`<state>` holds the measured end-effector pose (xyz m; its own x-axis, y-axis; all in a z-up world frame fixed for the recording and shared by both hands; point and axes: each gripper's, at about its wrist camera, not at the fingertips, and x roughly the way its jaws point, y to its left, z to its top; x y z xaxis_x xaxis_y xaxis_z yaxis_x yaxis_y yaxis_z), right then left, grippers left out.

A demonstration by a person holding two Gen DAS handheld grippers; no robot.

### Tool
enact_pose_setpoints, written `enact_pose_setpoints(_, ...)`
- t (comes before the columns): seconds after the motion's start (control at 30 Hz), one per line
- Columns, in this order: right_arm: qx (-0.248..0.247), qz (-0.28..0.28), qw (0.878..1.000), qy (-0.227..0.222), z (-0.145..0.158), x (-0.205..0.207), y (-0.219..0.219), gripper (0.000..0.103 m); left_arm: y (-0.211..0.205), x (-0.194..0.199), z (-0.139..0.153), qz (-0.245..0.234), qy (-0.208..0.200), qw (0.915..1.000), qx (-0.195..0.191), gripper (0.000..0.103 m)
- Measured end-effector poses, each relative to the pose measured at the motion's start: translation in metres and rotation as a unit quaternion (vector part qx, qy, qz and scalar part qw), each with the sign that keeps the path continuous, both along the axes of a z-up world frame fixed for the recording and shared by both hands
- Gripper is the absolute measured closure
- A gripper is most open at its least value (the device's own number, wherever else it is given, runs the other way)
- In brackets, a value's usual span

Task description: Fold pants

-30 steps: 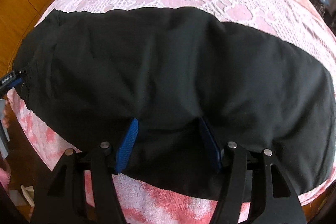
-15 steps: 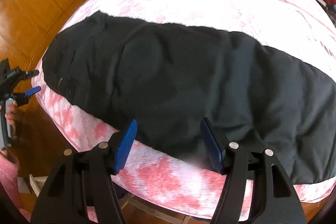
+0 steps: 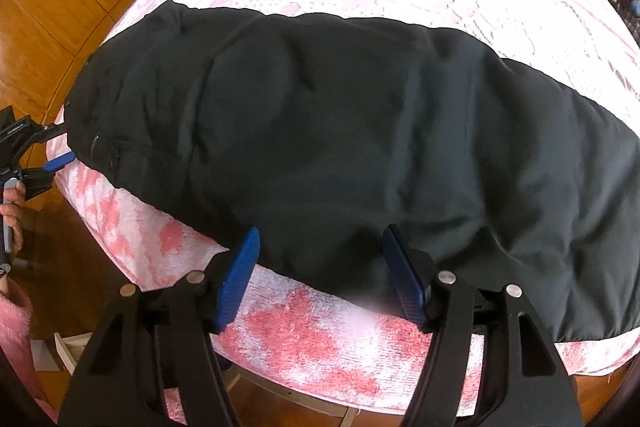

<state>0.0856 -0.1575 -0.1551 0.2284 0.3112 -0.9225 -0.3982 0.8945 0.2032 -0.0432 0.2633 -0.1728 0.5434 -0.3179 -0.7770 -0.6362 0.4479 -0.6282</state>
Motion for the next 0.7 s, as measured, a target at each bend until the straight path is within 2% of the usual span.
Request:
enact_pose_setpoints(0.13,-0.004,0.002,1.0,-0.004,0.001,0.0,0.002,0.039,0.009,0.002,-0.009,0.03,-0.01,0.9994,-0.016,0.052)
enact_pose_setpoints(0.2,-0.005,0.0,1.0,-0.004,0.001,0.0,0.001,0.039,0.01,0.002,-0.005,0.039,-0.015,0.9991,-0.002,0.081)
enact_pose_setpoints(0.27,-0.007,-0.001,1.0,-0.004,0.001,0.0,0.001,0.039,0.01,-0.003,0.0,0.051,-0.017,0.9983,0.022,0.096)
enact_pose_setpoints(0.37,-0.007,-0.005,1.0,-0.004,0.002,0.0,-0.001,0.038,0.004,-0.017,0.011,0.071,-0.045,0.9959,0.033,0.099)
enact_pose_setpoints(0.47,-0.007,-0.008,1.0,-0.005,0.002,0.001,-0.004,0.038,-0.007,-0.029,0.022,0.077,-0.055,0.993,0.071,0.1)
enact_pose_setpoints(0.57,-0.008,-0.011,1.0,-0.005,0.001,0.002,-0.006,0.038,-0.009,-0.025,0.009,0.062,-0.026,0.9921,0.106,0.1)
enact_pose_setpoints(0.63,-0.012,-0.014,1.0,-0.002,-0.003,0.003,-0.007,0.038,-0.009,-0.015,-0.006,0.047,-0.009,0.9921,0.117,0.098)
enact_pose_setpoints(0.7,-0.014,-0.015,1.0,-0.002,-0.004,0.003,-0.01,0.038,-0.014,-0.009,0.0,0.028,-0.003,0.9886,0.148,0.095)
